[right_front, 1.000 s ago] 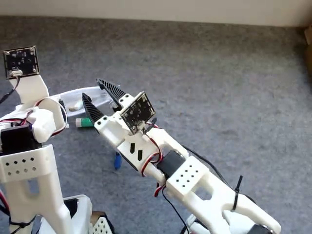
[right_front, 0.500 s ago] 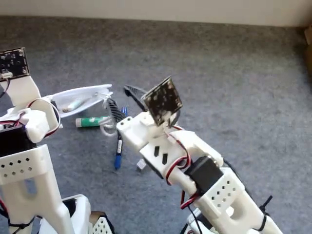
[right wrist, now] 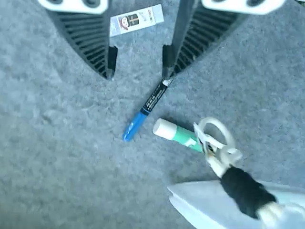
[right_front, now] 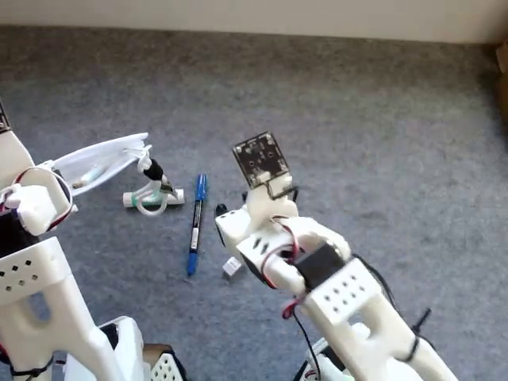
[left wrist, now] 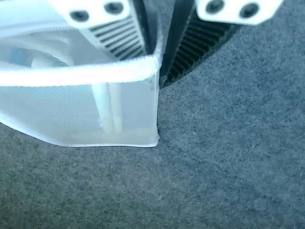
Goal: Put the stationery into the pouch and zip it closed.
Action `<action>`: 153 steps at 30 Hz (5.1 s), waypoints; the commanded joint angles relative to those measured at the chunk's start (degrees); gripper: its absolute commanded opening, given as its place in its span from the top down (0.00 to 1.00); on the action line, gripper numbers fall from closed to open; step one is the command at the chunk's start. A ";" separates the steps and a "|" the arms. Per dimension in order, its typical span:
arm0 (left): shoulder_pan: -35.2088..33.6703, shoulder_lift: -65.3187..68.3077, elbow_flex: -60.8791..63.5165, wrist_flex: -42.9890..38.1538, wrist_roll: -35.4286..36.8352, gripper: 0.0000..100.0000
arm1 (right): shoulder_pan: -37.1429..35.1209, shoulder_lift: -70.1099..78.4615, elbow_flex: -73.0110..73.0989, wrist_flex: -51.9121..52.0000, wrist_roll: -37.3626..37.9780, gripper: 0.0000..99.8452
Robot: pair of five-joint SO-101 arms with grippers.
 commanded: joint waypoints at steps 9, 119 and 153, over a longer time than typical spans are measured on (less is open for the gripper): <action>-1.01 -0.48 -2.77 0.09 0.70 0.99 | 0.40 35.21 -26.33 -1.27 -11.43 0.84; 16.31 -0.04 -3.65 -1.05 5.54 0.99 | -11.65 -1.36 5.41 -88.31 16.79 1.00; 16.04 -0.13 -2.51 -1.05 5.45 0.99 | -11.65 13.23 15.43 -91.56 24.44 0.84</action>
